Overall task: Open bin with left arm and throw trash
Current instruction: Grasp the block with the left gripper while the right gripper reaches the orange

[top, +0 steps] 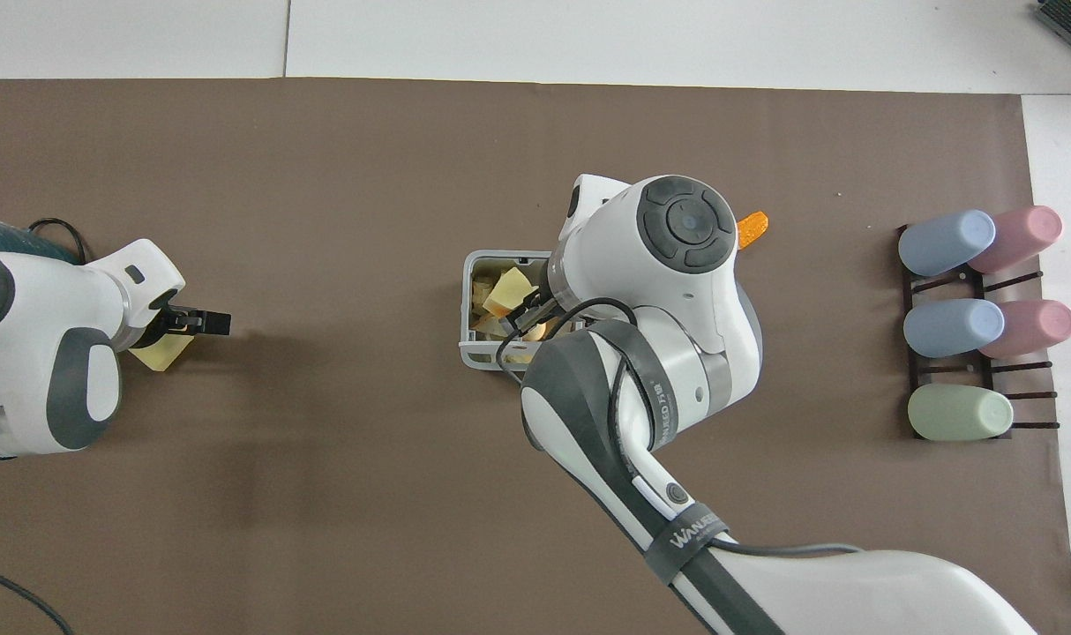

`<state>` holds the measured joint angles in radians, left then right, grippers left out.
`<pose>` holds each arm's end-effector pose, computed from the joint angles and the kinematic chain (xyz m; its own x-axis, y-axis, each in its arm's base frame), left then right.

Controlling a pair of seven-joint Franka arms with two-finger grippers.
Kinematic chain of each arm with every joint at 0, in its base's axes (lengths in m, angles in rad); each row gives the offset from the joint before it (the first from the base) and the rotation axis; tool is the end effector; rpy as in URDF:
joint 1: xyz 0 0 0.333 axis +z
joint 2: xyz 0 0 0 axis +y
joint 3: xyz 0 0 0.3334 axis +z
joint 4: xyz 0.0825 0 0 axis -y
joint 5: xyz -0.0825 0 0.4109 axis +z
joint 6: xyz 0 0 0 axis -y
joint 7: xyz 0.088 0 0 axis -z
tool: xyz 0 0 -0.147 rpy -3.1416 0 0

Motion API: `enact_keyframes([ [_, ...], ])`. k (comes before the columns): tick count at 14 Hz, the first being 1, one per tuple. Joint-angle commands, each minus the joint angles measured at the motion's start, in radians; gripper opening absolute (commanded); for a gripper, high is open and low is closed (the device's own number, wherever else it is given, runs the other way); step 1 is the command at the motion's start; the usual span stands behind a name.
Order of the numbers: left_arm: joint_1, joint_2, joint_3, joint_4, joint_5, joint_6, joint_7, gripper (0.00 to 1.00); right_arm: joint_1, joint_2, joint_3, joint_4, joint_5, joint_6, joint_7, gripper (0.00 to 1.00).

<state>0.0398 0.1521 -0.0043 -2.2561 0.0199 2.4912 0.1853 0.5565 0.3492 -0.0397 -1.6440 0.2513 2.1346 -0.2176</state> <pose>0.5679 0.0205 0.2608 0.9831 -0.1649 0.0791 -0.1632 -0.9862 -0.0277 0.6056 0.3692 0.3938 0.8120 0.5581 0.1708 0.5827 -0.7923 -0.1811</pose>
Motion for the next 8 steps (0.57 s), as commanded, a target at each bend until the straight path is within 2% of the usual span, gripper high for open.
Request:
enact_keyframes([
  [1,0.038,-0.029,-0.008,-0.078,0.026,0.06,0.046,0.96,-0.018,0.011,0.004,0.018,-0.018,0.005,-0.04,1.0],
  [2,0.038,-0.031,-0.008,-0.082,0.026,0.055,0.048,0.69,-0.018,0.011,0.004,0.018,-0.018,0.005,-0.04,1.0],
  [3,0.04,-0.031,-0.008,-0.08,0.026,0.057,0.048,0.21,-0.017,0.011,0.004,0.016,-0.017,0.007,-0.034,1.0],
  [4,0.04,-0.031,-0.006,-0.079,0.026,0.054,0.049,0.0,-0.015,0.011,0.004,0.016,-0.017,0.011,-0.028,1.0],
  [8,0.037,-0.037,-0.01,-0.068,0.026,0.049,0.042,0.0,-0.027,-0.021,-0.011,0.023,-0.017,-0.005,0.075,1.0],
])
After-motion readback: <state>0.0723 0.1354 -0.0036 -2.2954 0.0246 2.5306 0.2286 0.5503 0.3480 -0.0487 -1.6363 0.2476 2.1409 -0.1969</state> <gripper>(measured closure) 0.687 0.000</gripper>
